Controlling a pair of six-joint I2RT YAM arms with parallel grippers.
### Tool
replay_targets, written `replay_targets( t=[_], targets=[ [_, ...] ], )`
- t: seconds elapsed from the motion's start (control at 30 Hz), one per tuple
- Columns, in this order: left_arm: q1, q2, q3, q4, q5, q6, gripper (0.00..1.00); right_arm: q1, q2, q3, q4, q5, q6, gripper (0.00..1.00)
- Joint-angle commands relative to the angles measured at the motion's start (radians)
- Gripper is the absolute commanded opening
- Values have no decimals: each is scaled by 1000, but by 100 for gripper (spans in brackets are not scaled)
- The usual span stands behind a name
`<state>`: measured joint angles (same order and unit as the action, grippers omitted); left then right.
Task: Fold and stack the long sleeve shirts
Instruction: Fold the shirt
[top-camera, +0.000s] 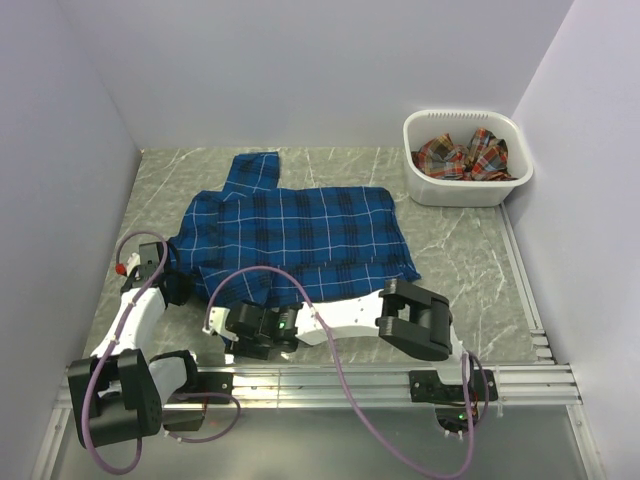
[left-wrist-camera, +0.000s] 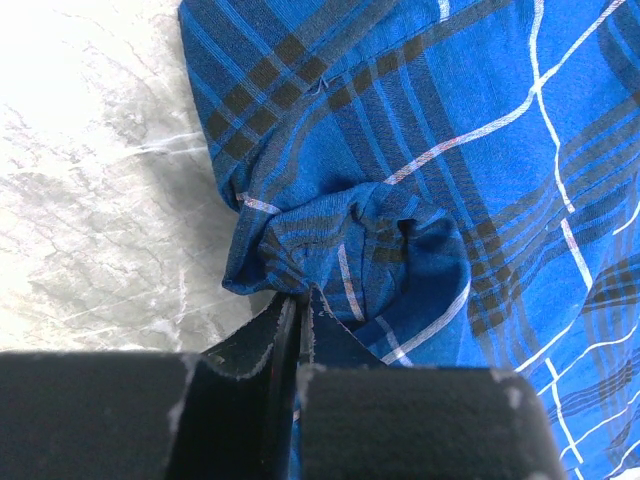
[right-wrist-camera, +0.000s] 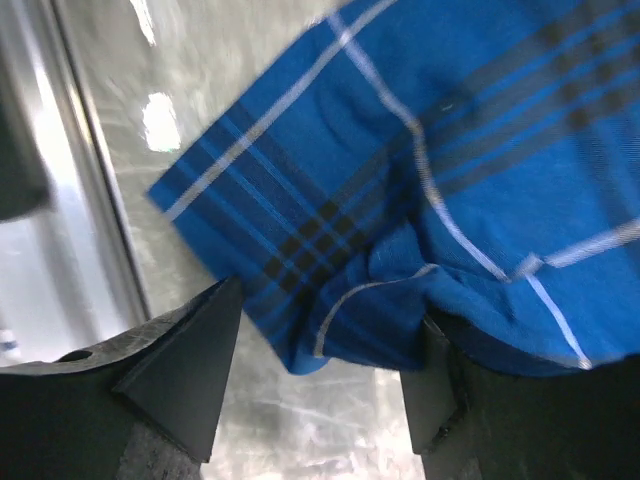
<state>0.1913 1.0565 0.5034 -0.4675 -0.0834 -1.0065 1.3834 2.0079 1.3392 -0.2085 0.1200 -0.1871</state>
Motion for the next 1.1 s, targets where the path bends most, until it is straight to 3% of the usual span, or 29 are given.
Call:
replay_targets(
  t=[0.0,0.1,0.2,0.33,0.37,0.63,0.87,1.07],
  targets=[
    [0,-7,18,23,22,19,7,5,21,55,-34,6,-32,65],
    [0,-6,20,21,16,20,7,6,46,74,-61,-19,-34,63],
    [2,-1,23,23,17,19,7,6,77,89,-81,-20,-35,52],
    [2,3,26,20,8,8,7,-9,63,107,-109,-25,-28,6],
    [2,3,24,20,7,8,7,-10,54,120,-130,-25,-25,0],
    [2,-16,0,27,-6,-27,6,-55,-142,294,-356,-175,104,0],
    [2,-20,7,17,-26,-26,6,-139,-161,480,-616,-394,258,0],
    [2,-39,-2,9,-39,-37,6,-219,-221,543,-638,-615,373,0]
  ],
)
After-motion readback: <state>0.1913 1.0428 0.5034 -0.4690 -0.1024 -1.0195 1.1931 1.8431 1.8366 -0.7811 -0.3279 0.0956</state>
